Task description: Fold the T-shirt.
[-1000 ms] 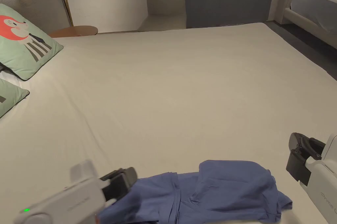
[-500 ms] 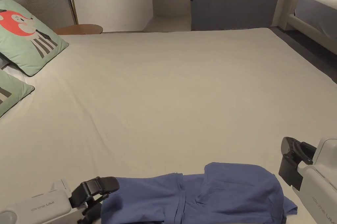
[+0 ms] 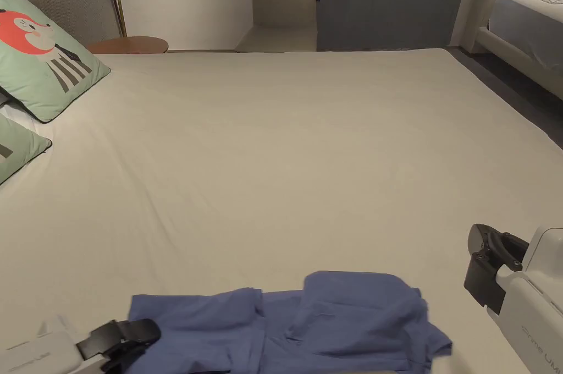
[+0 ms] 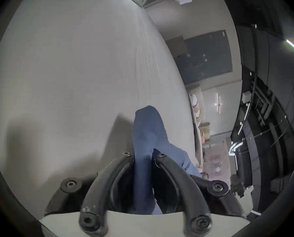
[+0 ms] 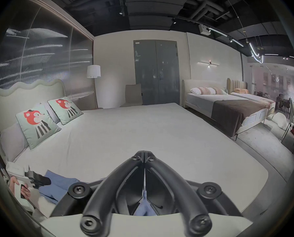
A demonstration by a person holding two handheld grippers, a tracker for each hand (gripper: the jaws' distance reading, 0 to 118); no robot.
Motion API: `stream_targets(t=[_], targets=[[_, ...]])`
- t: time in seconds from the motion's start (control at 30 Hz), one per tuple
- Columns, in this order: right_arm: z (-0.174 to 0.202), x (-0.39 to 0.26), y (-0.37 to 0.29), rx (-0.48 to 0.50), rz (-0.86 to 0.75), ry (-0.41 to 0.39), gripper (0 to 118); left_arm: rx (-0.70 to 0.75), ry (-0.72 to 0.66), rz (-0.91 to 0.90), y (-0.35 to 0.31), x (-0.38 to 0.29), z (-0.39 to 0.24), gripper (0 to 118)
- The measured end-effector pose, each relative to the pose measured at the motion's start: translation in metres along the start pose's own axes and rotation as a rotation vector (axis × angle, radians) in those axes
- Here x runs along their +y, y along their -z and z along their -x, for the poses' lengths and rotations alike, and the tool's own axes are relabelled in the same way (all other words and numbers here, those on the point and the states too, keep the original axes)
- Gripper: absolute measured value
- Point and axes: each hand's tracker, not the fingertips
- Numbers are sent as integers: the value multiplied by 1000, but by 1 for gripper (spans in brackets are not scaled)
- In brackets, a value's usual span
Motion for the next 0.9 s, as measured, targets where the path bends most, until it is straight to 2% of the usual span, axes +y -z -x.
stream_targets(t=[0.17,0.23,0.33,0.47,0.6,0.77,0.9], targets=[[-8,-12,8,22,12,10,1,50,-42,-132,-49,20,4,10],[-5,-14,11,34,18,15,1,52,-17,-140,-57,18,-10,10],[12,-7,5,58,18,19,1,-30,70,-103,-52,2,-47,10],[3,-14,11,78,12,17,1,-146,169,-5,-11,-26,-112,10],[-1,-6,-3,63,-3,27,1,-155,274,99,52,-60,-160,10],[-25,-10,-7,15,-11,56,1,15,439,195,135,-117,-187,10],[-29,-8,-15,-10,-9,71,1,127,529,252,197,-145,-169,10]])
